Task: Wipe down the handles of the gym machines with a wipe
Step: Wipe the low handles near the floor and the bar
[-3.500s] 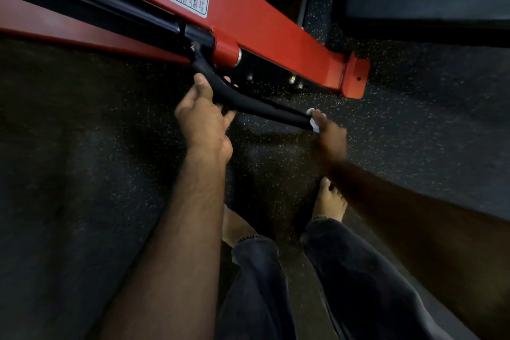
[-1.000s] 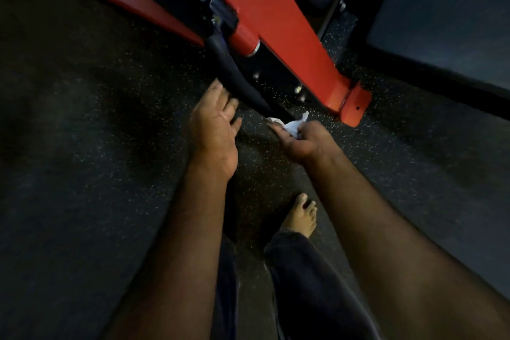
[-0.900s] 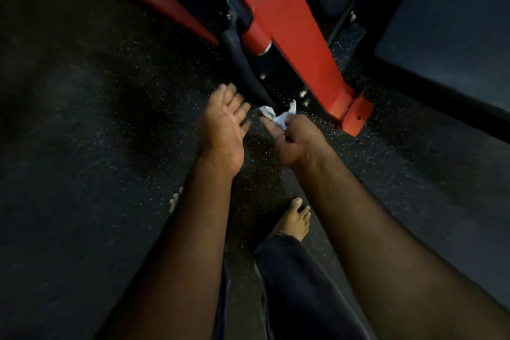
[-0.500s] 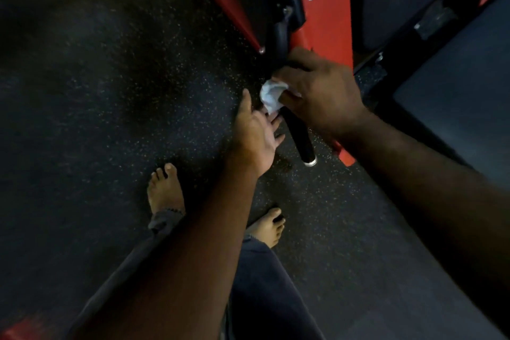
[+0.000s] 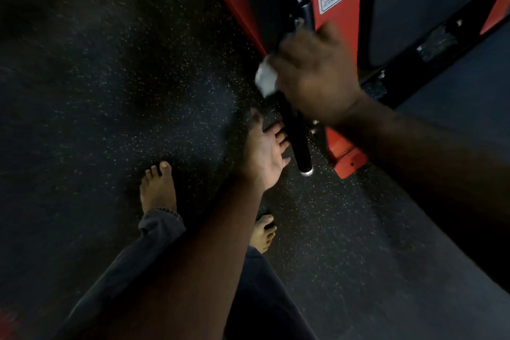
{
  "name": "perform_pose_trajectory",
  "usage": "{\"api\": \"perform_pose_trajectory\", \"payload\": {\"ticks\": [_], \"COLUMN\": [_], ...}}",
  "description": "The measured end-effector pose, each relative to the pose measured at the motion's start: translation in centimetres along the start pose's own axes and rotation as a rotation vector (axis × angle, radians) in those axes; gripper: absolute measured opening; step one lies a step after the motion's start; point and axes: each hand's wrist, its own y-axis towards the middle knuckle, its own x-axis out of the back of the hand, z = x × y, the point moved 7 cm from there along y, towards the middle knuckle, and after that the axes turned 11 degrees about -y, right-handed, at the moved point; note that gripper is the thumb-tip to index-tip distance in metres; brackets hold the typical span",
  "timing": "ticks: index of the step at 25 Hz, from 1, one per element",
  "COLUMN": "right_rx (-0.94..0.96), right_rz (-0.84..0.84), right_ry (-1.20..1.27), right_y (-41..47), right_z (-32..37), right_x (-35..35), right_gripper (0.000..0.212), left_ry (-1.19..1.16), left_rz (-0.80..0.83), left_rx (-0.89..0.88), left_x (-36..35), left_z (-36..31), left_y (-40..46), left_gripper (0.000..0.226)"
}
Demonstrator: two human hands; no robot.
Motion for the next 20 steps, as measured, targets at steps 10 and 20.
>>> {"api": "perform_pose_trajectory", "payload": {"ticks": [10,20], "right_rx": [-0.344,-0.586], "right_rz": [0.058,0.246], "right_ry": [0.353,0.48], "right_y": [-3.0,-6.1], "right_z": [-2.7,0.2], "right_x": [-1.4,-1.5], "right_gripper": [0.034,0.023], "left_ry": [-0.032,0.009], "left_rz": [0.221,0.218], "left_rx": [-0.241,-0.253], "left_x": [-5.3,-5.3], "left_z": [-5.3,-5.8], "left_y": [-1.4,-1.6], "left_gripper": [0.092,0.083]}}
